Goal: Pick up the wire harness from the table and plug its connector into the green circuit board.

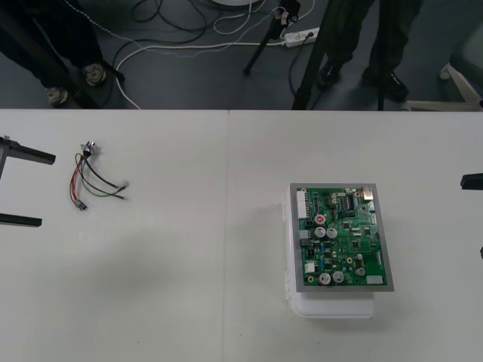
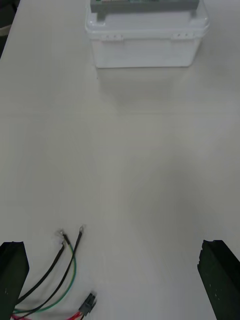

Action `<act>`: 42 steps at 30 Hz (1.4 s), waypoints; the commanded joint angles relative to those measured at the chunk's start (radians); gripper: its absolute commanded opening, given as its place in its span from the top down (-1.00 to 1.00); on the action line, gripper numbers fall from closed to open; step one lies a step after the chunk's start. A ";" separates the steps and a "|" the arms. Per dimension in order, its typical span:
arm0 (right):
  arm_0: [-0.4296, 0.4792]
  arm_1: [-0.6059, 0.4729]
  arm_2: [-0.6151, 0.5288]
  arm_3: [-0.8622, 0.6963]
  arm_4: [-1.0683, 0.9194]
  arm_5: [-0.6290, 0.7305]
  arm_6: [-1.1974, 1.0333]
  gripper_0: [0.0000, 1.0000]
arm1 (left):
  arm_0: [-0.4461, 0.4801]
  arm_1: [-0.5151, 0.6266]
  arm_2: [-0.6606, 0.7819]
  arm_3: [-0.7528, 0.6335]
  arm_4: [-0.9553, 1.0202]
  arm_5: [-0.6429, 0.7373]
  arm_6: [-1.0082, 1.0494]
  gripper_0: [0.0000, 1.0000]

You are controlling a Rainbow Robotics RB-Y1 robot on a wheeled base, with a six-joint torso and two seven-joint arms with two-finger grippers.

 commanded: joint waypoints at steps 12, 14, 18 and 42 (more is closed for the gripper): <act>-0.006 0.031 0.047 0.123 -0.103 -0.006 0.282 -1.00 | -0.269 0.163 -0.318 0.272 -0.147 0.000 -0.328 -1.00; -0.017 0.031 0.093 0.138 -0.126 -0.006 0.313 -1.00 | -0.306 0.183 -0.390 0.312 -0.147 0.050 -0.392 -1.00; -0.027 0.031 0.133 0.144 -0.148 -0.006 0.331 -1.00 | -0.355 0.201 -0.478 0.358 -0.148 0.118 -0.481 -1.00; -0.067 0.039 0.218 0.077 -0.175 -0.006 0.368 -1.00 | -0.711 0.214 -1.027 0.424 -0.331 0.638 -1.002 -1.00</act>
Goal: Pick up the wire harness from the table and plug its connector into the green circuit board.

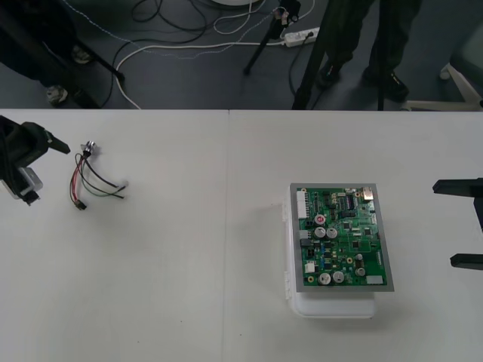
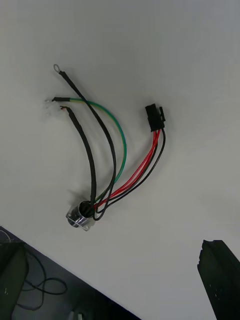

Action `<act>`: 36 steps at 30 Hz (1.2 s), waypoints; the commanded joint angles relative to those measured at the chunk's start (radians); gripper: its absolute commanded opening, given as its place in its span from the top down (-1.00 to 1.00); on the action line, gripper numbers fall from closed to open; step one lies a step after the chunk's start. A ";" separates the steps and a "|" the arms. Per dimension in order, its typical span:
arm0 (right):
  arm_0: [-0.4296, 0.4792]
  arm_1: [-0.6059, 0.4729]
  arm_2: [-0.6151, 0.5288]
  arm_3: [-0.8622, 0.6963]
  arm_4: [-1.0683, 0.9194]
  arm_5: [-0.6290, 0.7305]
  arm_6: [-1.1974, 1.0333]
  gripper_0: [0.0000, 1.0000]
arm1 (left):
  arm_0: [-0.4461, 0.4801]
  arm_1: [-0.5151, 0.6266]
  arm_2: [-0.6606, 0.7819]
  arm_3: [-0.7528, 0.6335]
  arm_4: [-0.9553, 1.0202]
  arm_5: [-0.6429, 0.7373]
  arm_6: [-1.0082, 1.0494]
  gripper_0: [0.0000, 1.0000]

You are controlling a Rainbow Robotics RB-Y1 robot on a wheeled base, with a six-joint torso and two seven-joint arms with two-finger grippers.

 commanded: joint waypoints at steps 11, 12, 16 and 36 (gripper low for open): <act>-0.012 -0.037 0.038 -0.071 -0.026 -0.006 0.068 -1.00 | -0.282 -0.086 -0.313 0.212 -0.021 0.197 -0.251 -1.00; -0.010 -0.039 0.038 -0.071 -0.026 -0.006 0.068 -1.00 | -0.289 -0.092 -0.319 0.220 -0.023 0.197 -0.260 -1.00; -0.010 -0.039 0.044 -0.077 -0.026 -0.006 0.070 -1.00 | -0.338 -0.137 -0.373 0.275 -0.036 0.199 -0.340 -1.00; 0.008 -0.059 0.044 -0.080 -0.043 -0.006 0.076 -1.00 | -0.420 -0.358 -0.488 0.577 -0.081 0.323 -0.622 -1.00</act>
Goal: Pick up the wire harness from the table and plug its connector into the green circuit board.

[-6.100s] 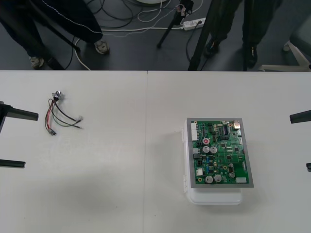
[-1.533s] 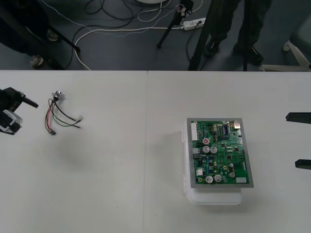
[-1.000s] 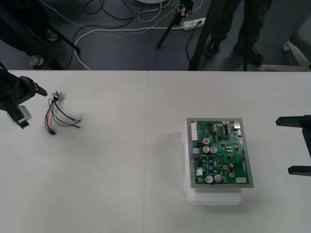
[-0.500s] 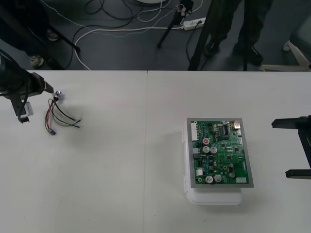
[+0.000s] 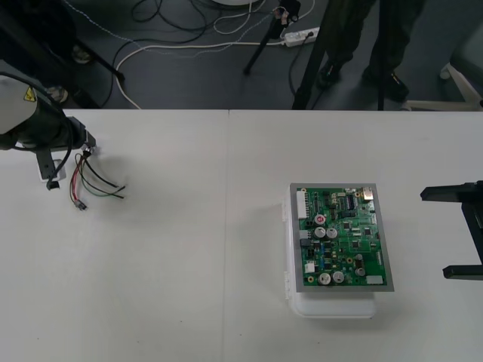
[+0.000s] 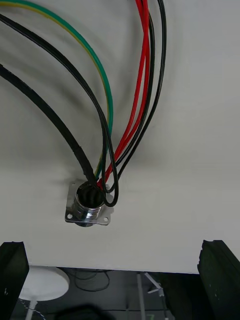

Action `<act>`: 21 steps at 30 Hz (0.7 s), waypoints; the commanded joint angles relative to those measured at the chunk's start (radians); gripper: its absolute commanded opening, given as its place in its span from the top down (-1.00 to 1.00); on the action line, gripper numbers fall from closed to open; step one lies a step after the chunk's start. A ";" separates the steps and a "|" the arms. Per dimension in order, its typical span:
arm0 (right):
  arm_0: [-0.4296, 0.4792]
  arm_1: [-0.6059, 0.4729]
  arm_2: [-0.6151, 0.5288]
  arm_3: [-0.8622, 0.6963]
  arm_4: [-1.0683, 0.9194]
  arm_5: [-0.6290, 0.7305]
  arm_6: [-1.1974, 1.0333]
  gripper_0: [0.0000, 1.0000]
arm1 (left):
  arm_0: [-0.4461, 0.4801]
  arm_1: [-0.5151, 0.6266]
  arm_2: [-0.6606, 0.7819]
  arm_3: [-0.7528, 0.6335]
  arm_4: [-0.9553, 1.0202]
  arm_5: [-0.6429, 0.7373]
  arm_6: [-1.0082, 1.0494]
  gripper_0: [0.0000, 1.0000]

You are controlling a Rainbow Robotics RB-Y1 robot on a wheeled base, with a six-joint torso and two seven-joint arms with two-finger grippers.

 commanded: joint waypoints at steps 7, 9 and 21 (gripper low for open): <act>0.016 -0.059 0.007 -0.026 -0.039 -0.006 0.083 -1.00 | -0.054 -0.107 -0.012 0.118 -0.043 0.131 -0.269 -1.00; 0.018 -0.062 0.007 -0.026 -0.042 -0.006 0.085 -1.00 | -0.054 -0.122 -0.012 0.137 -0.049 0.143 -0.272 -1.00; 0.019 -0.071 0.006 -0.026 -0.062 -0.006 0.086 -1.00 | -0.054 -0.192 -0.012 0.224 -0.063 0.196 -0.277 -1.00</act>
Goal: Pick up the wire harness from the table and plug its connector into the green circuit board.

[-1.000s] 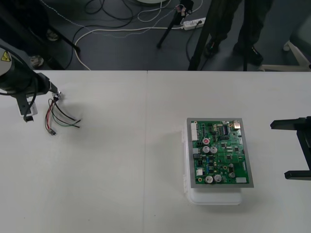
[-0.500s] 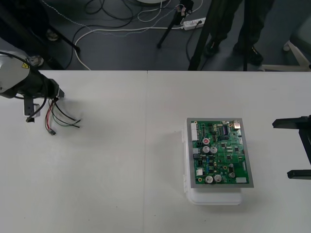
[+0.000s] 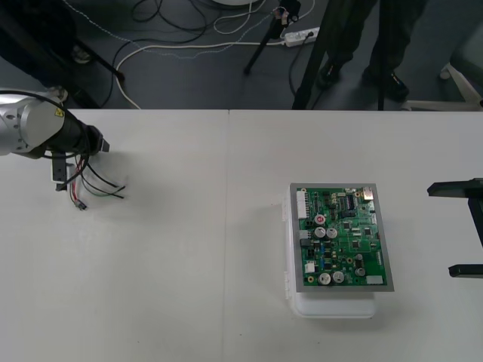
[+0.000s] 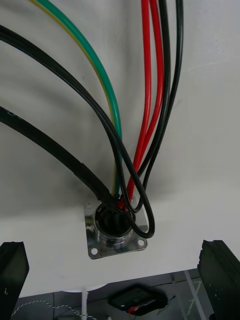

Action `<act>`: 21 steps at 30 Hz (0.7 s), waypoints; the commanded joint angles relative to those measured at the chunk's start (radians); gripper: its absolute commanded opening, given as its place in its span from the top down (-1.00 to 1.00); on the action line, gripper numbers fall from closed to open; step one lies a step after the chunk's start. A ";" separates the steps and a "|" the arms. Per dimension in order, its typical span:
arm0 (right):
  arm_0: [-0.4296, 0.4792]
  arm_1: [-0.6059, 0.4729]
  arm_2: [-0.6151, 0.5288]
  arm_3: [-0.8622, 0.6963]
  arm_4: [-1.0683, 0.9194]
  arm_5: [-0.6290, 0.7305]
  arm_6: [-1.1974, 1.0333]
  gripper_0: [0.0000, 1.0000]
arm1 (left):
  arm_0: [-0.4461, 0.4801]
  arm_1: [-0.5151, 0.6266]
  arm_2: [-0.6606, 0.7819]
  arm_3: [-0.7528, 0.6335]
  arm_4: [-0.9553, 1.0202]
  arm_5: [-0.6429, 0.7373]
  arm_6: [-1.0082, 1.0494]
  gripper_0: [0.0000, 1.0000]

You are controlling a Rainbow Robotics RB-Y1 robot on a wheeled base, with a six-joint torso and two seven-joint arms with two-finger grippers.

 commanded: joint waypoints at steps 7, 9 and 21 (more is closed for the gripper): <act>0.020 -0.048 0.007 -0.034 -0.026 -0.006 0.037 -1.00 | -0.041 -0.040 -0.013 0.042 -0.024 0.088 -0.043 -1.00; 0.020 -0.048 0.007 -0.034 -0.027 -0.006 0.043 -1.00 | -0.035 -0.040 -0.012 0.042 -0.028 0.100 -0.043 -1.00; 0.020 -0.048 0.007 -0.034 -0.027 -0.006 0.075 -1.00 | -0.005 -0.040 -0.012 0.042 -0.038 0.152 -0.043 -1.00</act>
